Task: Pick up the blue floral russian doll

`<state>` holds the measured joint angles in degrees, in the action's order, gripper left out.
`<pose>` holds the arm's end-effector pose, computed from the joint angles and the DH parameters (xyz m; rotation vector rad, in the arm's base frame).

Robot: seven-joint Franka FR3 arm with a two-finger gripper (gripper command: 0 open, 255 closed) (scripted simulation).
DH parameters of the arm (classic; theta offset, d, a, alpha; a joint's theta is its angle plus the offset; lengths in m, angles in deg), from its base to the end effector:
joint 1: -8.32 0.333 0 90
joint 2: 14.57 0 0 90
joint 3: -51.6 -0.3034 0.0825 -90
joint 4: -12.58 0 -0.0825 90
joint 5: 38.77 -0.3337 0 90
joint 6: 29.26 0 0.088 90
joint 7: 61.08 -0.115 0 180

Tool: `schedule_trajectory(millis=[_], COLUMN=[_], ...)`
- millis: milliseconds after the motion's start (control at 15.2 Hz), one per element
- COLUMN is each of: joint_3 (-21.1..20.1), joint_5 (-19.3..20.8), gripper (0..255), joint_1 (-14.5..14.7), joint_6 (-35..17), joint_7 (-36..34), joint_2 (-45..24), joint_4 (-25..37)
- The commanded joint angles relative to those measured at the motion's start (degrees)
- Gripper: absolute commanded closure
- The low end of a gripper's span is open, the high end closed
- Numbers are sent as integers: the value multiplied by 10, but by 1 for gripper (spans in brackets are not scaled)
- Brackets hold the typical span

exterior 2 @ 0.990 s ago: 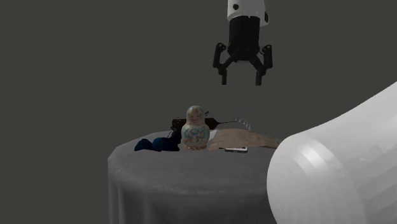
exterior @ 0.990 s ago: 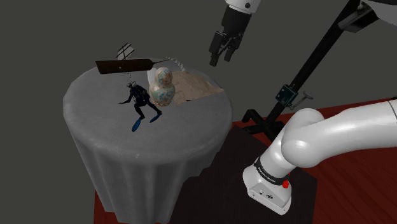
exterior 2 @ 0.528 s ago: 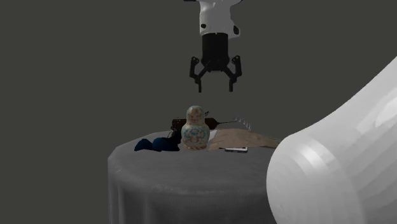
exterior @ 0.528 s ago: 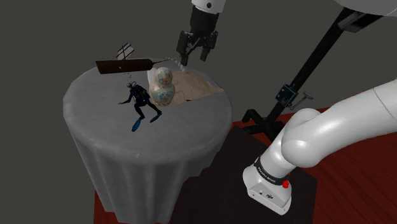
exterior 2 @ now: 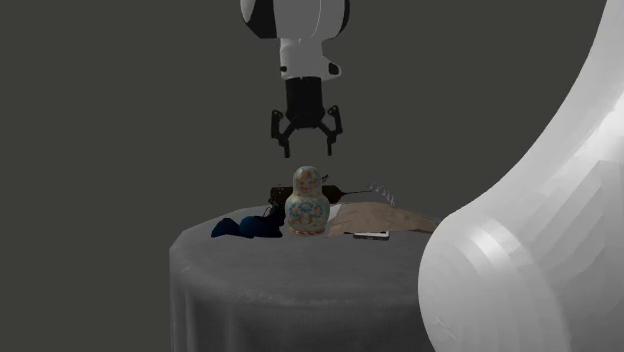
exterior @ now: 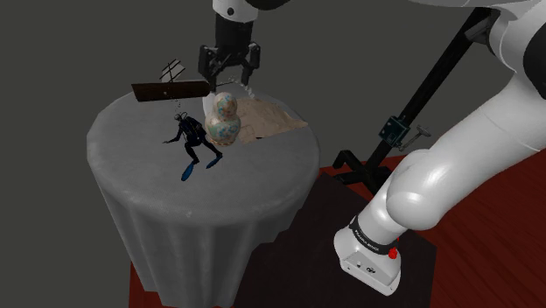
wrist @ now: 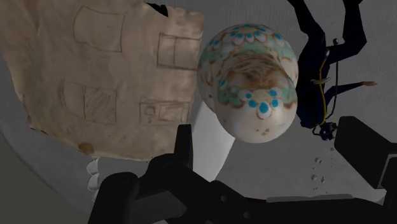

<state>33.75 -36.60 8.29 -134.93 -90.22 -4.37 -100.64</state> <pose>0.4421 0.1480 0.5366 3.0570 -0.2938 0.1084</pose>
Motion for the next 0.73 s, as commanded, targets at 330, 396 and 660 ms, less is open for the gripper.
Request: schedule_trajectory(millis=[330, 396, 660], joint_3=[-4, -4, -4], joint_5=[6, 6, 6], gripper=[0, 0, 255], joint_1=[1, 1, 1], joint_6=[-54, -54, -53], joint_7=[-12, -12, -13], joint_2=[-12, -12, -12], joint_4=[-42, -43, -42])
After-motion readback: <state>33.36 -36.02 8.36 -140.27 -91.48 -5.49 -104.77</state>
